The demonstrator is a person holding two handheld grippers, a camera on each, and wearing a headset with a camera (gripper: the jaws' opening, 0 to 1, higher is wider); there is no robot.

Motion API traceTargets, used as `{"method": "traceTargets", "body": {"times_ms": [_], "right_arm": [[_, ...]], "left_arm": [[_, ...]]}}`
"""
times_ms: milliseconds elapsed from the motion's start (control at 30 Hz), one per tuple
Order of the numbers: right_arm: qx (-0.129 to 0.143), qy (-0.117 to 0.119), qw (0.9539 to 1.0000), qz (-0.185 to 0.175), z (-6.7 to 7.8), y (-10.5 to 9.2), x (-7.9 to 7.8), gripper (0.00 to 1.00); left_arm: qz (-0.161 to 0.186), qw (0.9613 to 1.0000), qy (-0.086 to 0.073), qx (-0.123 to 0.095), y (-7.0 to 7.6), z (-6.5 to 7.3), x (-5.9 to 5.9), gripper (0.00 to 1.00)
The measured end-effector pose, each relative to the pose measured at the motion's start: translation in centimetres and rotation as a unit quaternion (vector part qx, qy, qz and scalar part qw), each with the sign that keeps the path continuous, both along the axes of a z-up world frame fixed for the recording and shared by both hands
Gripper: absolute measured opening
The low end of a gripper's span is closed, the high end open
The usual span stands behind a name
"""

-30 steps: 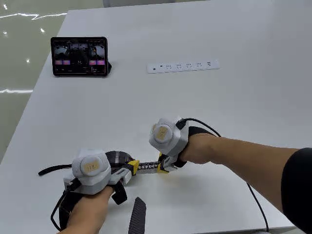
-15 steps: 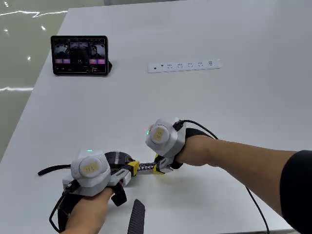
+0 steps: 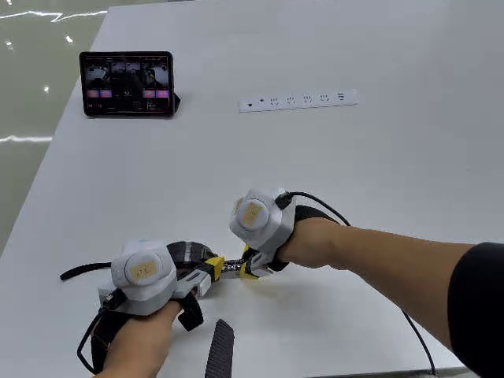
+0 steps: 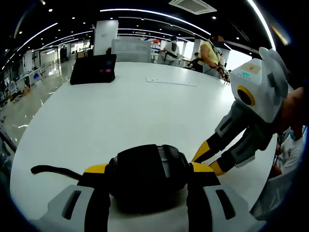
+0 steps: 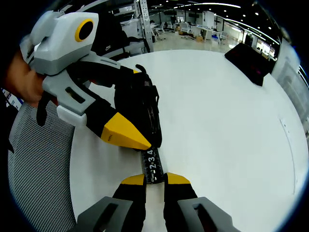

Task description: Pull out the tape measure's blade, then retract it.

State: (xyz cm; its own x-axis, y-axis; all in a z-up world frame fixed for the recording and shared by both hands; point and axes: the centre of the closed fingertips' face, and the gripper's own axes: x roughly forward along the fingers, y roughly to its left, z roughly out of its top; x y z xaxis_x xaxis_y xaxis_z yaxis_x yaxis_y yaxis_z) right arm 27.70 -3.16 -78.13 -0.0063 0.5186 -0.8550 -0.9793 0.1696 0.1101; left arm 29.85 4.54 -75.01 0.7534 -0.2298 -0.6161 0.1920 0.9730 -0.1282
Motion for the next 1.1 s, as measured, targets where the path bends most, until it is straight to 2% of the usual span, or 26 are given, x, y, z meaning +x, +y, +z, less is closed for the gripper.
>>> {"method": "traceTargets", "body": {"times_ms": [1100], "right_arm": [[0.037,0.001,0.9993,0.002,0.0,2.9,-0.2,0.1]], "left_arm": [[0.001,0.9998,0.0,-0.018,0.1,0.1,0.0,0.6]]}}
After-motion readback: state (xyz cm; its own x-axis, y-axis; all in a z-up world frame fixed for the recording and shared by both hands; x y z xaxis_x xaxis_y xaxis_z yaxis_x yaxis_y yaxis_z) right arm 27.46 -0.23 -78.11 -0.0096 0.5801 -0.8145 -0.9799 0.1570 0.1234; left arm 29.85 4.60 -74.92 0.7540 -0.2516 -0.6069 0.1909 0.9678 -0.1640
